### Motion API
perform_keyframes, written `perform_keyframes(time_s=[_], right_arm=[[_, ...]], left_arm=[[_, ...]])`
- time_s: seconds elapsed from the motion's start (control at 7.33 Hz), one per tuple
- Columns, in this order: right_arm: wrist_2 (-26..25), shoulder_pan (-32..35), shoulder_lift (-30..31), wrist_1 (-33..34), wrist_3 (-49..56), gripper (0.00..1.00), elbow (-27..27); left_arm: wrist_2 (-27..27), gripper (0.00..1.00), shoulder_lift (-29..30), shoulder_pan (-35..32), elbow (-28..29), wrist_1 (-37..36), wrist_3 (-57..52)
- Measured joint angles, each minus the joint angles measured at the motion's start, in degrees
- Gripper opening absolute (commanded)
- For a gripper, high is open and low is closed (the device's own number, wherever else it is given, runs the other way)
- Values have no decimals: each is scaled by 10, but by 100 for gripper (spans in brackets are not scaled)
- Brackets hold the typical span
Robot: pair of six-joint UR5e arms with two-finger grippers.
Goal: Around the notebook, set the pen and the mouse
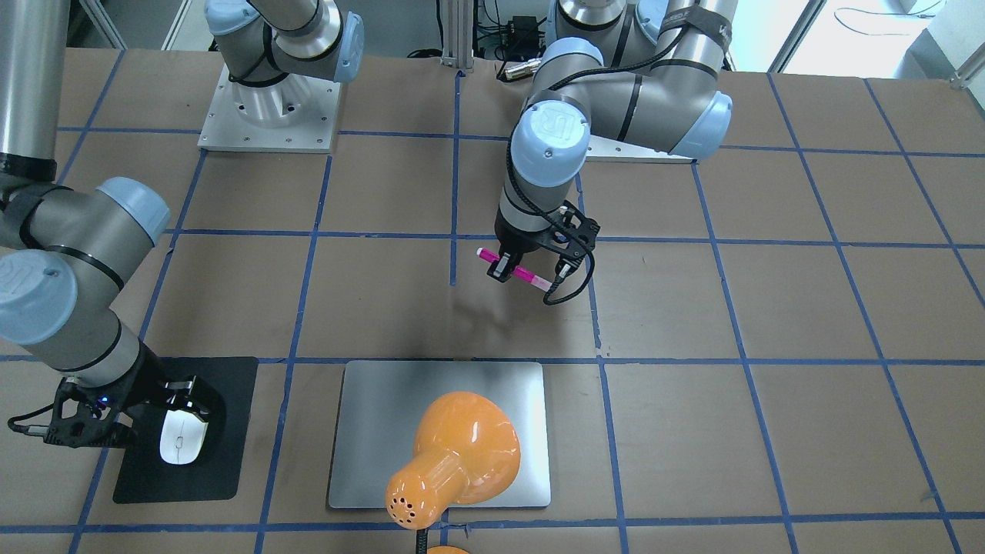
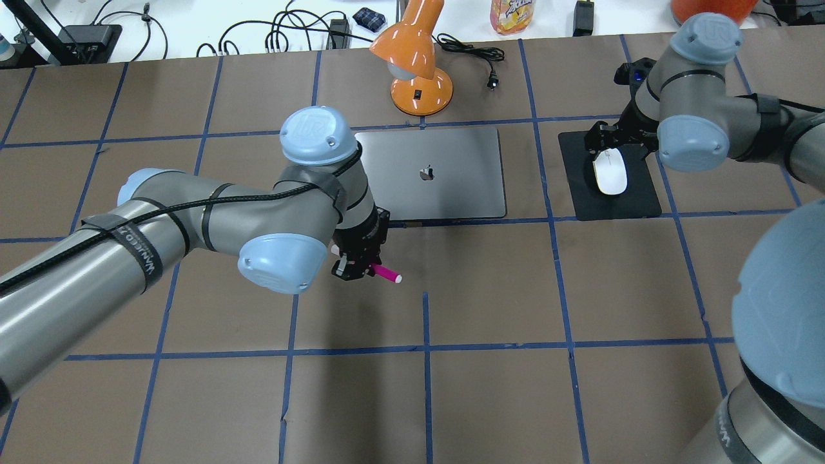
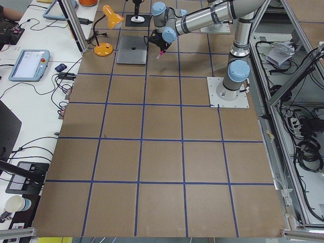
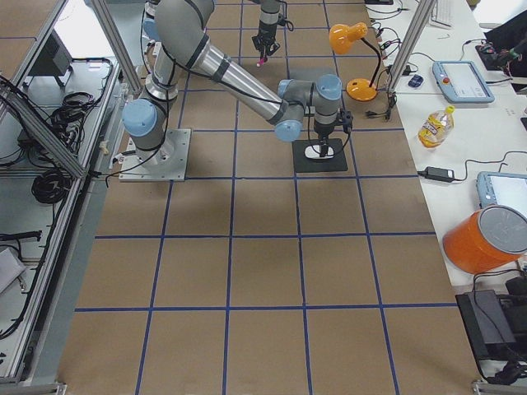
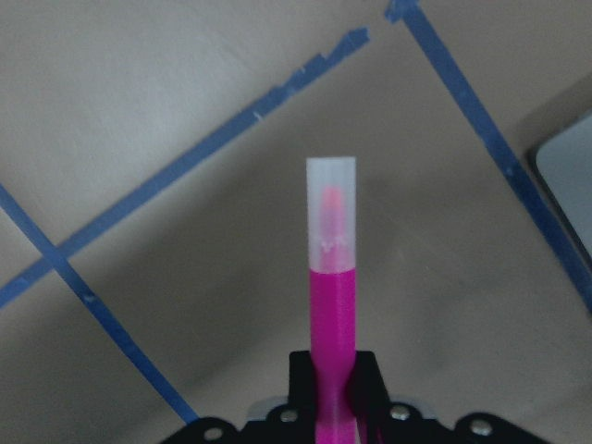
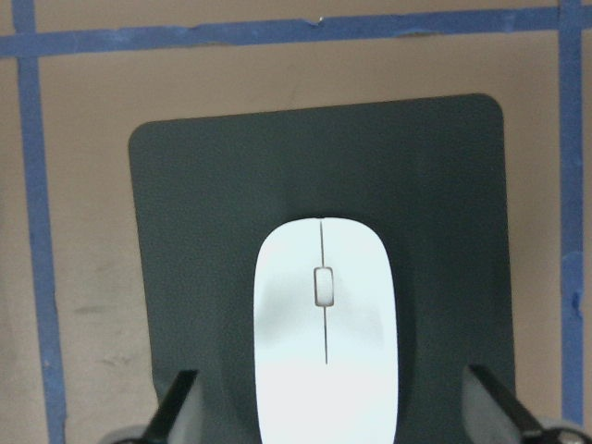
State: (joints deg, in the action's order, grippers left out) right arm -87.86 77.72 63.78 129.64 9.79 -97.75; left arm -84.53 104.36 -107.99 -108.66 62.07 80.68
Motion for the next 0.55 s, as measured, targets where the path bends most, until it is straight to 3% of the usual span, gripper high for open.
perform_keyframes(time_s=[0.55], right_arm=[[0,19,168,-230,-69,100,29]], left_arm=[[61,0,96,-60,76,2,180]])
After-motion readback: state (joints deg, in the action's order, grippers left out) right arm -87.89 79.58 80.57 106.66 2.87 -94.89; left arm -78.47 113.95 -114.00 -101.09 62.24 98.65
